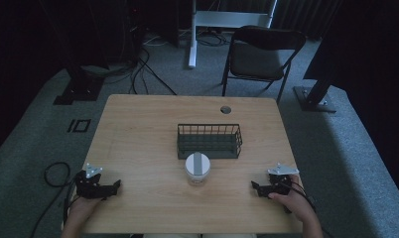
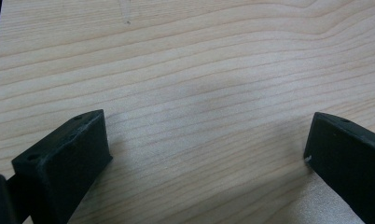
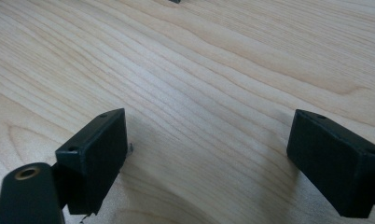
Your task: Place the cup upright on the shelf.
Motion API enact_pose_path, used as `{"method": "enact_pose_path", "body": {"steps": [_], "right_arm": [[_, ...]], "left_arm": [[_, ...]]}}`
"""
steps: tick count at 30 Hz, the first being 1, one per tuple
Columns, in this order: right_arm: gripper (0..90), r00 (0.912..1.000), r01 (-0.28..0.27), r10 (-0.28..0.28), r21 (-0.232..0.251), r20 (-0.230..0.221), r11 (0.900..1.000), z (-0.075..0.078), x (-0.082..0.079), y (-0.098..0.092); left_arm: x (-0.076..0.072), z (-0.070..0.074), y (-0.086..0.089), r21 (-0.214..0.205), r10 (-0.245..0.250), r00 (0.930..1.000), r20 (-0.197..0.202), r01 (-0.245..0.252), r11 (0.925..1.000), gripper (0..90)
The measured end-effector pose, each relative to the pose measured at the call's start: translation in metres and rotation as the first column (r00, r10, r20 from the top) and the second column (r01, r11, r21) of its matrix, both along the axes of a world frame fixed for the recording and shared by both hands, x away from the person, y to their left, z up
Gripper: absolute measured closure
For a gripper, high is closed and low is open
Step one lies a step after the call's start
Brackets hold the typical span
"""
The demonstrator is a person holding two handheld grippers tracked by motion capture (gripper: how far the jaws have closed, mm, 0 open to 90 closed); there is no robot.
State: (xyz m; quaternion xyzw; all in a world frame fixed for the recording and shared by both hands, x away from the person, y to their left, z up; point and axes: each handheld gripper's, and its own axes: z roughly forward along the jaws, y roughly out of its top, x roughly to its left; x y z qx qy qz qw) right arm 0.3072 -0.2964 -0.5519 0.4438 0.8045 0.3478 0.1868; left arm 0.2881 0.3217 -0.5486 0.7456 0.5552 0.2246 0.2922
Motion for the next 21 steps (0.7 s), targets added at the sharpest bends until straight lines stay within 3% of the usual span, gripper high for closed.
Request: {"method": "enact_pose_path", "body": {"steps": [21], "right_arm": [[11.6, 1.0000, -0.003, 0.003, -0.001, 0.001, 1.0000, -0.0001, 0.0002, 0.0000]], "left_arm": [[0.0000, 0.0000, 0.0001, 0.000, 0.000, 1.0000, 0.000, 0.000, 1.0000, 0.1]]}}
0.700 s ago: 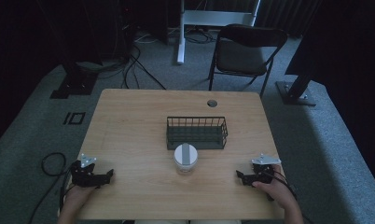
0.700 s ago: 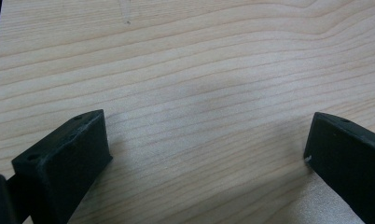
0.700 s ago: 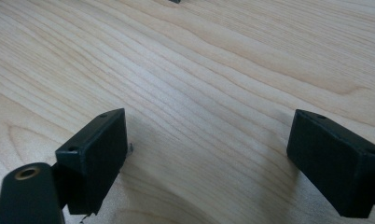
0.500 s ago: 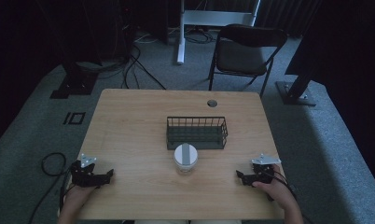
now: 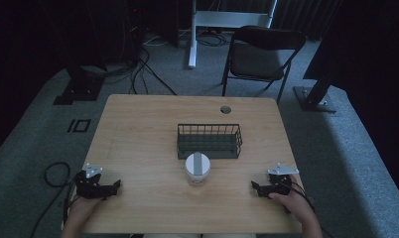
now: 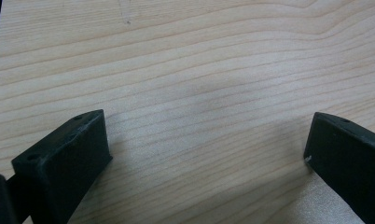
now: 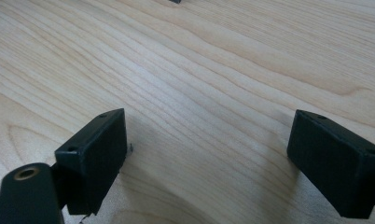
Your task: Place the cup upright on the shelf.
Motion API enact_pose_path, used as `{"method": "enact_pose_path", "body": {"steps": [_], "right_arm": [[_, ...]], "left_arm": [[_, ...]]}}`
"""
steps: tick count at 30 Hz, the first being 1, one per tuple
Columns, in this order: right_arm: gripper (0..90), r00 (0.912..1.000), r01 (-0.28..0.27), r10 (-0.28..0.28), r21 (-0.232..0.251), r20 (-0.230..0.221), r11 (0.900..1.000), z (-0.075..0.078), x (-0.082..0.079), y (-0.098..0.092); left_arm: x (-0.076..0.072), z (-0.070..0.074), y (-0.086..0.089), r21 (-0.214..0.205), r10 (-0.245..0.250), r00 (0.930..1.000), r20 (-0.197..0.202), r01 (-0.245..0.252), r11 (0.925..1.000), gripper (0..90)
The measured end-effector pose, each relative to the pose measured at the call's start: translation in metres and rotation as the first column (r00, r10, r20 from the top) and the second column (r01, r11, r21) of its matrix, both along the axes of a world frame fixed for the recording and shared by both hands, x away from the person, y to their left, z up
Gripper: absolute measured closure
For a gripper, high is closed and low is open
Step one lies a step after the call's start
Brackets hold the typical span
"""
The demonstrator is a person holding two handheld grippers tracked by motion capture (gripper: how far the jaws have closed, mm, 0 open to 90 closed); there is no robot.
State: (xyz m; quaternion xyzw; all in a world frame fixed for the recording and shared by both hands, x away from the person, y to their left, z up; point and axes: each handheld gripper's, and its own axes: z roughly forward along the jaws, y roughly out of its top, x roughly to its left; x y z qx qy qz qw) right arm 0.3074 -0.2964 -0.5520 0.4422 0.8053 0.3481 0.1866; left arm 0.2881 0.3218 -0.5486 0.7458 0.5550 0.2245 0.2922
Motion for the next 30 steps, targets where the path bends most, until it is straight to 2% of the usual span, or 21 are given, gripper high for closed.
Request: {"method": "enact_pose_path", "body": {"steps": [22, 30], "right_arm": [[11.7, 0.9997, 0.025, -0.025, 0.006, 0.000, 0.9997, 0.0002, 0.0001, 0.0022], [11.8, 1.0000, -0.005, 0.005, 0.032, 0.007, 0.9995, 0.0009, 0.0000, 0.0081]], "left_arm": [[-0.0002, -0.0001, -0.0007, 0.000, -0.003, 1.0000, 0.001, 0.003, 1.0000, 0.1], [-0.0002, 0.0000, -0.0007, 0.000, -0.003, 1.0000, 0.001, 0.003, 1.0000, 0.1]]}}
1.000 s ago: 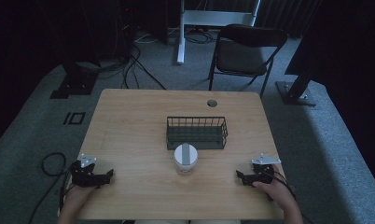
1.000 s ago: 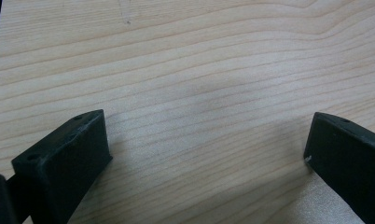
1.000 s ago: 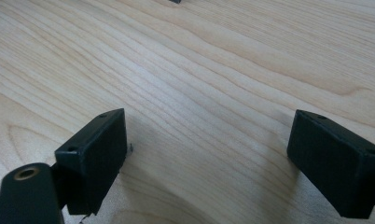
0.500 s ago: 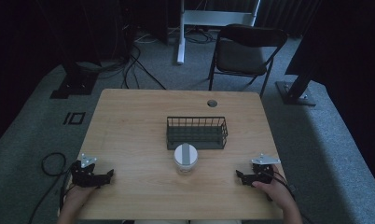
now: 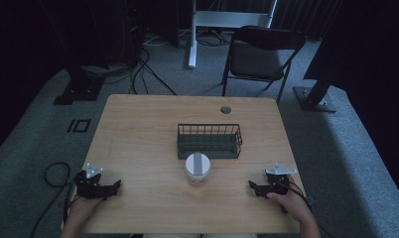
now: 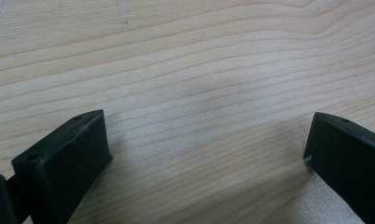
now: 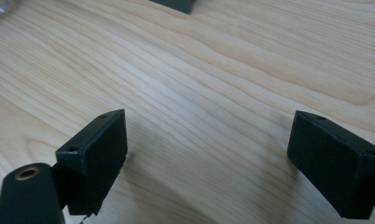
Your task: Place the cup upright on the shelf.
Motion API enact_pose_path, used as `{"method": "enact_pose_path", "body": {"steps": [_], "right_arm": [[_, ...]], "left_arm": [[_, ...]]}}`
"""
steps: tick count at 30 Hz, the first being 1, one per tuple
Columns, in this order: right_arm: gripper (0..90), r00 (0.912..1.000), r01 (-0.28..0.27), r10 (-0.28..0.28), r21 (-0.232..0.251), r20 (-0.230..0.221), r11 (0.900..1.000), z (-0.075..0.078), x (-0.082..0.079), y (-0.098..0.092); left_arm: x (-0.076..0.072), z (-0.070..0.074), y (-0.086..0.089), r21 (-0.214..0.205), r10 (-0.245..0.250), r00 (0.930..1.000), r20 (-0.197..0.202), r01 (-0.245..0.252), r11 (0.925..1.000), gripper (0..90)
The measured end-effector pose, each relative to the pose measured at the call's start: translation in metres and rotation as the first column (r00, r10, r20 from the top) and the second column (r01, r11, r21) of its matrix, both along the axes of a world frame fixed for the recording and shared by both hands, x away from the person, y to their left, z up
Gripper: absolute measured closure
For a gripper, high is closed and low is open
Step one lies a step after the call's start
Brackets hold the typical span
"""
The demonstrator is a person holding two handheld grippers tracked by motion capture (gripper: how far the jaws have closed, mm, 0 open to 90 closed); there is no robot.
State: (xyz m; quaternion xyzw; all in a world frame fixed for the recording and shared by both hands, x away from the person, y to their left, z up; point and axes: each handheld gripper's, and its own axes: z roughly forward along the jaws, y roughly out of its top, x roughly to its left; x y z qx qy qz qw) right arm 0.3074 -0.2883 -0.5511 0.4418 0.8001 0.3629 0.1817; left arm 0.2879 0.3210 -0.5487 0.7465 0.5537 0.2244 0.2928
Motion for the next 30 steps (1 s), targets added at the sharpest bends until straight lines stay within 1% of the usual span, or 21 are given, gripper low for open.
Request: {"method": "enact_pose_path", "body": {"steps": [2, 7, 12, 15, 19, 30], "right_arm": [[11.8, 1.0000, -0.008, 0.008, -0.007, 0.001, 0.9999, 0.000, 0.000, 0.004], [11.8, 0.9999, -0.015, 0.015, -0.005, 0.004, 0.9999, 0.000, 0.001, 0.010], [11.8, 0.9997, -0.022, 0.022, -0.005, 0.013, 0.9997, 0.001, 0.001, 0.015], [11.8, 0.9991, -0.036, 0.036, -0.005, 0.023, 0.9993, 0.004, 0.002, 0.019], [11.8, 0.9984, -0.049, 0.049, 0.006, 0.029, 0.9988, 0.006, 0.003, 0.024], [11.8, 0.9956, -0.087, 0.086, 0.014, 0.037, 0.9961, 0.009, 0.002, 0.040]], "left_arm": [[0.000, 0.000, 0.000, 0.000, 0.000, 1.0000, 0.000, 0.000, 1.0000, 0.1], [0.000, 0.000, 0.000, 0.000, 0.000, 1.0000, 0.000, 0.000, 1.0000, 0.1], [0.000, 0.000, 0.000, 0.000, 0.000, 1.0000, 0.000, 0.000, 1.0000, 0.1], [0.000, 0.000, 0.000, 0.000, 0.000, 1.0000, 0.000, 0.000, 1.0000, 0.1], [0.000, 0.000, 0.000, 0.000, 0.000, 1.0000, 0.000, 0.000, 1.0000, 0.1], [0.000, 0.000, 0.000, 0.000, 0.000, 1.0000, 0.000, 0.000, 1.0000, 0.1]]}}
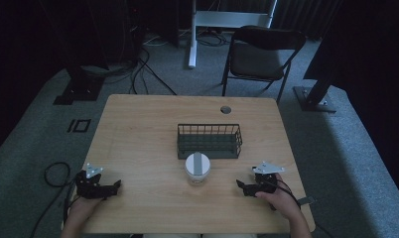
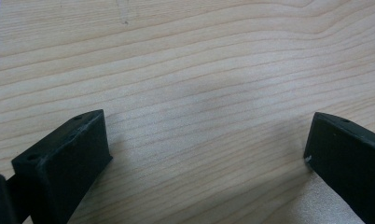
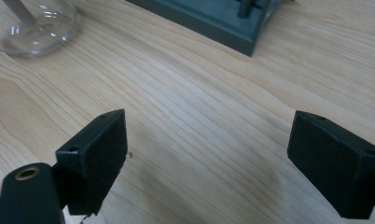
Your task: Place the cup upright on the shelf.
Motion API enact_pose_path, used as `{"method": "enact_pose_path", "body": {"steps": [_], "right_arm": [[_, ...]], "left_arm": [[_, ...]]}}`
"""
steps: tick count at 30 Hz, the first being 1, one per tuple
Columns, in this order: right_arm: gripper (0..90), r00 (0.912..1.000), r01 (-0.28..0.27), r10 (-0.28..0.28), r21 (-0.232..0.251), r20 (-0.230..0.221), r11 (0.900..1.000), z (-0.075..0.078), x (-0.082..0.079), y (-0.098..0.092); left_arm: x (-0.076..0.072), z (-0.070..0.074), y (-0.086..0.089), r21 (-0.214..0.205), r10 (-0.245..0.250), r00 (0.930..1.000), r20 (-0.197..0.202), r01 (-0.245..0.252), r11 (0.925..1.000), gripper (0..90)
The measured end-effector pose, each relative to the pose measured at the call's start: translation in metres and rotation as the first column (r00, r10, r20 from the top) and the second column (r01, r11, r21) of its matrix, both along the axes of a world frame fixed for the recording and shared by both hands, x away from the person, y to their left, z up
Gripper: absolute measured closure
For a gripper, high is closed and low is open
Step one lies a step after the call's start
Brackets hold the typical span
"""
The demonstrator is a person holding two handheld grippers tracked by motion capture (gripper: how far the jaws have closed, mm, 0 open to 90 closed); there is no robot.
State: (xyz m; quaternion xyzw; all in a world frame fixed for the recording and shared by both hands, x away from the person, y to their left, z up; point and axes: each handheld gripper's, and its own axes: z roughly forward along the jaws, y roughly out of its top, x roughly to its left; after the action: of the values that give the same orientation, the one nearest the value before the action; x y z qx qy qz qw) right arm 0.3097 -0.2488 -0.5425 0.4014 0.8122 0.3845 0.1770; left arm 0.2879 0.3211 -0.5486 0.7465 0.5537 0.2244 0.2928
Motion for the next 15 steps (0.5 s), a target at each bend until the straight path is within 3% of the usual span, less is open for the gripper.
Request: {"method": "enact_pose_path", "body": {"steps": [15], "right_arm": [[11.8, 0.9979, -0.065, 0.065, 0.024, 0.009, 0.9976, 0.000, 0.002, 0.027]], "left_arm": [[0.000, 0.000, 0.000, 0.000, 0.000, 1.0000, 0.000, 0.000, 1.0000, 0.1]]}}
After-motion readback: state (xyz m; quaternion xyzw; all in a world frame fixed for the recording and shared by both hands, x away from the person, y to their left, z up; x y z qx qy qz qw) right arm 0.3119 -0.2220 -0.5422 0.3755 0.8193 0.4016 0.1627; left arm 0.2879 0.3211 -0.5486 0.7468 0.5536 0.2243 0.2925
